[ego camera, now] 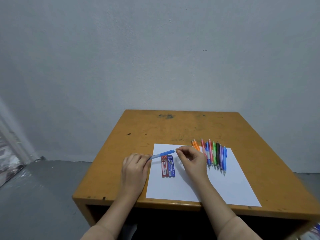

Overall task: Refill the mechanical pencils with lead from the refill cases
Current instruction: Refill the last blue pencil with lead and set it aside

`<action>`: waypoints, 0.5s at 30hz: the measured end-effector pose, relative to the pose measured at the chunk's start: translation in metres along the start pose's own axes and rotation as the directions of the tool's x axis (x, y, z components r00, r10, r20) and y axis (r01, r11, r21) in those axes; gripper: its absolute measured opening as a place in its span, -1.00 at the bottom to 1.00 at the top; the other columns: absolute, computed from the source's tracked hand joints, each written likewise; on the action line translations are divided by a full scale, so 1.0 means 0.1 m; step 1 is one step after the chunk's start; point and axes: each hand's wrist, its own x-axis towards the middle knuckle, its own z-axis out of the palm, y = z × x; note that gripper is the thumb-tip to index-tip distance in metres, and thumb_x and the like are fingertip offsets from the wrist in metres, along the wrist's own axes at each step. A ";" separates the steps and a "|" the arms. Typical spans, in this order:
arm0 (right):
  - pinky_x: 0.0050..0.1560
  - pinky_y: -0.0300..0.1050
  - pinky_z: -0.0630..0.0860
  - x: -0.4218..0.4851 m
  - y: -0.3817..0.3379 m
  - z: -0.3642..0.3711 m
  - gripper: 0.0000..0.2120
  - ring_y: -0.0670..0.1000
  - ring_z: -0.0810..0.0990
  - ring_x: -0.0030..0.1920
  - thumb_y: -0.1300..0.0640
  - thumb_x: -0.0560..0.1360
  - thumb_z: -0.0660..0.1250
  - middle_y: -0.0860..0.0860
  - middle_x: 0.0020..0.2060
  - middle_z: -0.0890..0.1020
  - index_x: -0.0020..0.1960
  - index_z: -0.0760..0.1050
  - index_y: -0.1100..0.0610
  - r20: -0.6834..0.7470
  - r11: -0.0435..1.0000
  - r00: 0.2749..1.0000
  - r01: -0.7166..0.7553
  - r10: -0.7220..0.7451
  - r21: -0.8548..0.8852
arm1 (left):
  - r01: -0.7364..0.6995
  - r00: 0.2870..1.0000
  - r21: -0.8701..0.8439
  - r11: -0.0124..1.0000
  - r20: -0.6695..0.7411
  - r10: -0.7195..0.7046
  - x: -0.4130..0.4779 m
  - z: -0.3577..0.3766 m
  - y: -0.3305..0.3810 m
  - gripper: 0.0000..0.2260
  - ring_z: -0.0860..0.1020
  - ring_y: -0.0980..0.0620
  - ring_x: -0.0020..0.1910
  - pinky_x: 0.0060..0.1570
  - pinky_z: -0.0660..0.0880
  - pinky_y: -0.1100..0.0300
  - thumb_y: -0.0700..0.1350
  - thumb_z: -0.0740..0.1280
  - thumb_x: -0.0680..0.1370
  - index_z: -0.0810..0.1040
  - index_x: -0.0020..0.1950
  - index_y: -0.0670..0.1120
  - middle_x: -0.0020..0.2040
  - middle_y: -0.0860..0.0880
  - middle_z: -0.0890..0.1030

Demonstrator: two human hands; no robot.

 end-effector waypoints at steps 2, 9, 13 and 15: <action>-0.11 -0.12 0.59 0.01 0.01 0.00 -0.92 -0.03 0.61 -0.11 0.23 0.49 0.38 -0.05 -0.21 0.66 -0.10 0.63 0.09 0.002 1.000 1.000 -0.012 0.012 0.000 | -0.005 1.000 0.013 1.000 -0.003 0.005 0.00 0.00 -0.01 -0.80 0.58 -0.01 -0.15 -0.12 0.40 0.17 -0.22 0.53 0.35 0.66 -0.05 -0.16 -0.16 -0.03 0.65; -0.16 -0.32 0.49 0.07 -0.01 -0.05 -0.88 -0.08 0.60 -0.16 0.25 0.52 0.33 -0.03 -0.23 0.64 -0.14 0.58 0.07 -0.130 0.997 0.988 -0.080 0.079 -0.003 | 0.036 0.999 0.029 0.999 -0.023 -0.035 0.00 0.00 -0.01 -0.79 0.59 -0.03 -0.16 -0.16 0.46 0.11 -0.25 0.54 0.34 0.67 -0.05 -0.16 -0.17 -0.03 0.65; -0.15 -0.34 0.40 0.05 0.02 -0.02 -0.88 -0.13 0.52 -0.14 0.25 0.56 0.26 -0.06 -0.20 0.57 -0.08 0.56 0.14 -0.023 0.919 0.999 -0.054 0.049 -0.391 | 0.048 0.998 0.032 0.998 -0.028 -0.047 0.00 0.00 0.00 -0.78 0.59 -0.04 -0.16 -0.16 0.46 0.11 -0.26 0.54 0.33 0.67 -0.05 -0.17 -0.17 -0.04 0.66; -0.15 -0.30 0.34 0.07 0.04 -0.01 -0.86 -0.08 0.48 -0.13 0.29 0.56 0.23 -0.03 -0.19 0.54 -0.09 0.55 0.18 0.008 0.872 0.997 -0.058 0.071 -0.486 | 0.051 0.998 0.032 0.998 -0.027 -0.050 0.01 0.00 0.01 -0.78 0.59 -0.03 -0.16 -0.14 0.45 0.12 -0.25 0.54 0.33 0.67 -0.05 -0.17 -0.17 -0.04 0.66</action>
